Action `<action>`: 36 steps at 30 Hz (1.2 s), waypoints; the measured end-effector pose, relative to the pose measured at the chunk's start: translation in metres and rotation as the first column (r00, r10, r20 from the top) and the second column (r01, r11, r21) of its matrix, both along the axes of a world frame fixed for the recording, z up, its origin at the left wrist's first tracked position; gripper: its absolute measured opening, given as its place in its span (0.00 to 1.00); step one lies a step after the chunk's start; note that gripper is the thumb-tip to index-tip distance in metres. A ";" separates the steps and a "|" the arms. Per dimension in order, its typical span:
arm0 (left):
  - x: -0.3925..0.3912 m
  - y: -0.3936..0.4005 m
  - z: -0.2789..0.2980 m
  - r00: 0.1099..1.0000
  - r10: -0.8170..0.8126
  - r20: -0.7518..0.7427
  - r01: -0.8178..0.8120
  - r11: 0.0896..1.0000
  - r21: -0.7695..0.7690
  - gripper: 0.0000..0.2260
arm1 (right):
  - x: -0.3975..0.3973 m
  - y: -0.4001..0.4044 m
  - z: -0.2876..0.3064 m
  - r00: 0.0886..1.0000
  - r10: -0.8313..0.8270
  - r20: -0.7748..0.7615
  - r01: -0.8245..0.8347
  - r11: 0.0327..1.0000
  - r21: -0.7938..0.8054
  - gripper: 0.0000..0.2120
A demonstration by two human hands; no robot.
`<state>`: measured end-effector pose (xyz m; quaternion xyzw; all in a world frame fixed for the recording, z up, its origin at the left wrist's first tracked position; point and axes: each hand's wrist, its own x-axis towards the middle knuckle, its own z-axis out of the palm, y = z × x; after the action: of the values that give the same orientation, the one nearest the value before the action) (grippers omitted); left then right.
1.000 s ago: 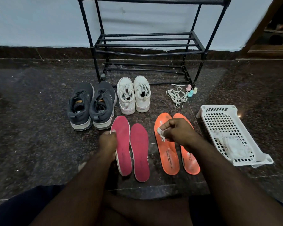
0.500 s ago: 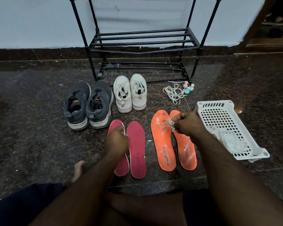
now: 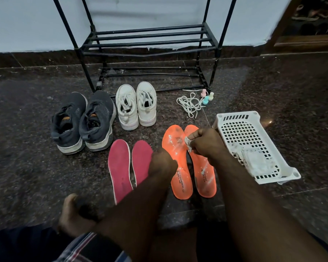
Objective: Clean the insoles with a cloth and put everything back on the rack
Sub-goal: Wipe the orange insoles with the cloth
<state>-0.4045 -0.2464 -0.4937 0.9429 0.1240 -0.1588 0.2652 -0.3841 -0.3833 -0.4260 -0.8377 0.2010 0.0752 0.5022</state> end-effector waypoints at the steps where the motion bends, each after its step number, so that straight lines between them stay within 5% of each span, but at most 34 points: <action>1: 0.001 -0.002 0.000 1.000 0.012 -0.003 -0.012 1.000 -0.003 0.26 | 0.001 -0.001 -0.001 1.000 0.000 -0.003 0.000 1.000 -0.004 0.05; 5: 0.008 -0.003 -0.001 0.996 0.089 -0.004 -0.089 0.993 -0.083 0.23 | 0.006 -0.002 -0.004 1.000 0.005 -0.007 -0.005 1.000 0.002 0.06; 8: 0.014 0.006 -0.003 0.980 0.183 -0.074 -0.197 0.927 -0.321 0.14 | 0.007 -0.002 -0.002 1.000 -0.013 0.001 0.013 1.000 0.017 0.07; 11: 0.012 0.015 0.006 0.946 0.256 -0.199 -0.323 0.705 -0.631 0.06 | 0.005 -0.001 0.003 0.999 -0.040 -0.005 0.040 0.997 0.066 0.09; 14: 0.011 0.030 0.022 0.894 0.239 -0.378 -0.447 0.457 -0.769 0.11 | 0.003 0.002 0.013 0.998 -0.054 -0.009 0.055 0.982 0.182 0.09; 22: 0.017 0.093 0.067 0.874 0.181 -0.452 -0.480 0.164 -0.862 0.09 | 0.000 0.003 0.045 0.991 -0.122 0.050 0.083 0.870 0.486 0.09; 25: 0.013 0.117 0.089 0.898 0.136 -0.418 -0.429 0.057 -0.902 0.19 | -0.003 0.005 0.053 0.991 -0.122 0.051 0.078 0.851 0.520 0.09; 32: -0.012 0.158 0.124 0.943 0.109 -0.314 -0.301 -0.114 -0.947 0.18 | -0.009 0.013 0.066 0.994 -0.082 0.065 0.031 0.827 0.562 0.10; 36: -0.029 0.159 0.125 0.948 0.096 -0.304 -0.278 -0.214 -0.936 0.30 | -0.012 0.016 0.074 0.995 -0.061 0.076 0.003 0.794 0.607 0.10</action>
<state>-0.4339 -0.0874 -0.3689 0.3575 0.1132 -0.2106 0.9028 -0.3961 -0.3673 -0.3523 -0.6318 0.1572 0.0885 0.7539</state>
